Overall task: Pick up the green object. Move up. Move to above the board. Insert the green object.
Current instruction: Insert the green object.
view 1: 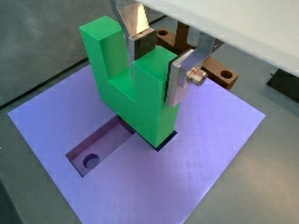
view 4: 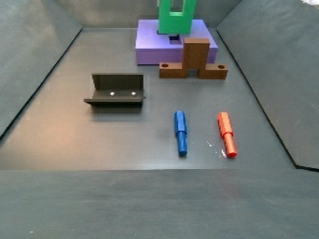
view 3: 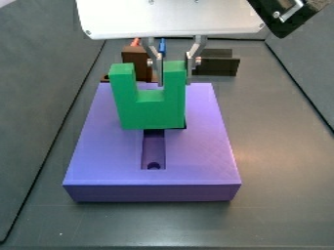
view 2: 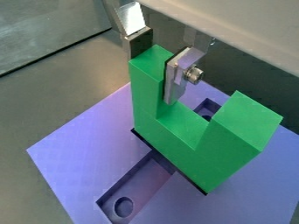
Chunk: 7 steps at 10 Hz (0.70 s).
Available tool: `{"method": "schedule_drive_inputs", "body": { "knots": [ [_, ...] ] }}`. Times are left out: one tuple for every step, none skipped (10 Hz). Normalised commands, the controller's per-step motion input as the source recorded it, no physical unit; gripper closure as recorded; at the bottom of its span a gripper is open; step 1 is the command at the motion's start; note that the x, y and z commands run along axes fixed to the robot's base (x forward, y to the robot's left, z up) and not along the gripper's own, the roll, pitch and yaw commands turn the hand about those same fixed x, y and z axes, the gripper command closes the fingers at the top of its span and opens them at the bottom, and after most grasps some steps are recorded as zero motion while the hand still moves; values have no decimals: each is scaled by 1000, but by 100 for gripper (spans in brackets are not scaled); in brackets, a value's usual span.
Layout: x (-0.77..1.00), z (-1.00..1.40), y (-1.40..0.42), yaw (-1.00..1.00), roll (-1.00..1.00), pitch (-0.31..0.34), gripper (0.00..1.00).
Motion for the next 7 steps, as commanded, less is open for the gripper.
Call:
{"method": "schedule_drive_inputs", "body": {
  "knots": [
    [-6, -66, 0, 0, 167, 0, 100],
    [-6, -34, 0, 0, 129, 0, 100],
    [0, -69, 0, 0, 170, 0, 100],
    [0, -109, 0, 43, 157, 0, 100],
    [0, -146, 37, 120, 147, 0, 100],
    [0, -140, 26, 157, 191, 0, 100],
    [0, -120, 0, 149, 289, 0, 100]
  ]
}}
